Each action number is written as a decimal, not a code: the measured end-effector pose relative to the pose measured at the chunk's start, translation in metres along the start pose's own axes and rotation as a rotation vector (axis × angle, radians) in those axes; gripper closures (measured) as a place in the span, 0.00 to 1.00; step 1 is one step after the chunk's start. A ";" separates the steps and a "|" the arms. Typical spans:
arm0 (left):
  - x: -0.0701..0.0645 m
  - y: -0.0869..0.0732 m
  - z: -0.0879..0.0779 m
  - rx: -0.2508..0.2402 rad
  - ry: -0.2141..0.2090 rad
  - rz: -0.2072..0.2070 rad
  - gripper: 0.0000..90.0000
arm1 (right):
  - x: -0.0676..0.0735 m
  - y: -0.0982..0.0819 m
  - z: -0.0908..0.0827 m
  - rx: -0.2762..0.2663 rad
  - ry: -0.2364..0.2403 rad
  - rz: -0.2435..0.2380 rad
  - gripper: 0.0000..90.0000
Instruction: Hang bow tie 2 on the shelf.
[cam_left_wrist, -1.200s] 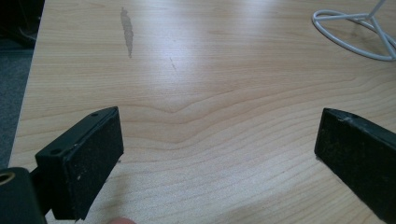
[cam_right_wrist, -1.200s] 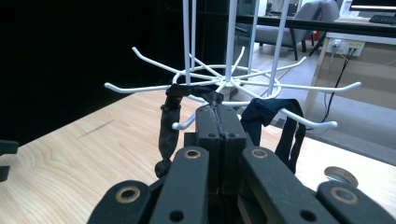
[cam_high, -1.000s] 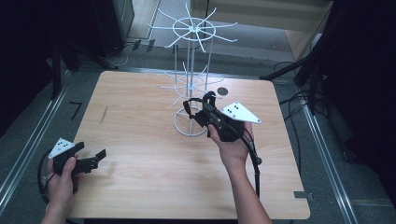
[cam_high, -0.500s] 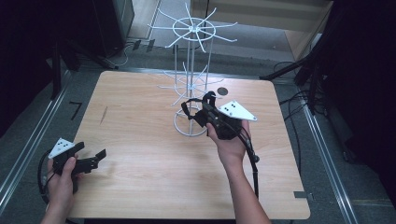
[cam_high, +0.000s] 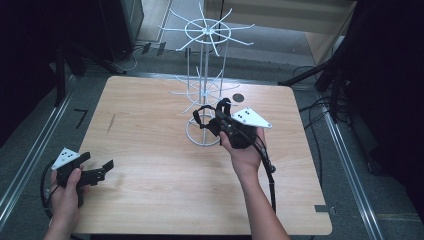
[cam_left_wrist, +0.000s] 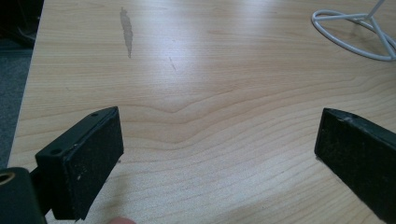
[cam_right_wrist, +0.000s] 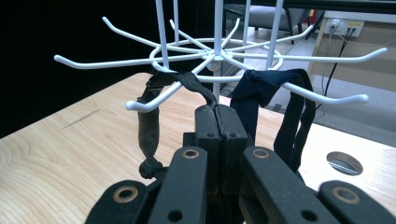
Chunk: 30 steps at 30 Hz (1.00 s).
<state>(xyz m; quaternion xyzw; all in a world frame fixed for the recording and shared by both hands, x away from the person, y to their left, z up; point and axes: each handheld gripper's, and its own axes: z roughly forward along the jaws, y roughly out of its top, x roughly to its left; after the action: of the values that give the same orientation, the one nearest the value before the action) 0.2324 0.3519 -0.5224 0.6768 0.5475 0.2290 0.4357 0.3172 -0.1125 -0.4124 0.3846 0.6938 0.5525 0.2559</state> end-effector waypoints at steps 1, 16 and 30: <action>0.000 0.000 0.000 0.000 0.000 0.000 0.02 | 0.000 0.000 0.000 0.001 0.001 0.002 1.00; 0.000 0.000 0.000 -0.001 -0.001 -0.003 0.02 | -0.002 -0.006 0.000 0.017 0.017 0.014 0.92; 0.000 0.000 0.000 0.000 0.000 -0.001 0.02 | -0.007 -0.011 -0.005 0.022 -0.004 0.031 0.80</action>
<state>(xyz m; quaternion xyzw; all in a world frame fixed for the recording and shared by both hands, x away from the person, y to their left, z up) 0.2324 0.3518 -0.5225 0.6765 0.5477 0.2287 0.4359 0.3147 -0.1221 -0.4220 0.3992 0.6933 0.5479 0.2443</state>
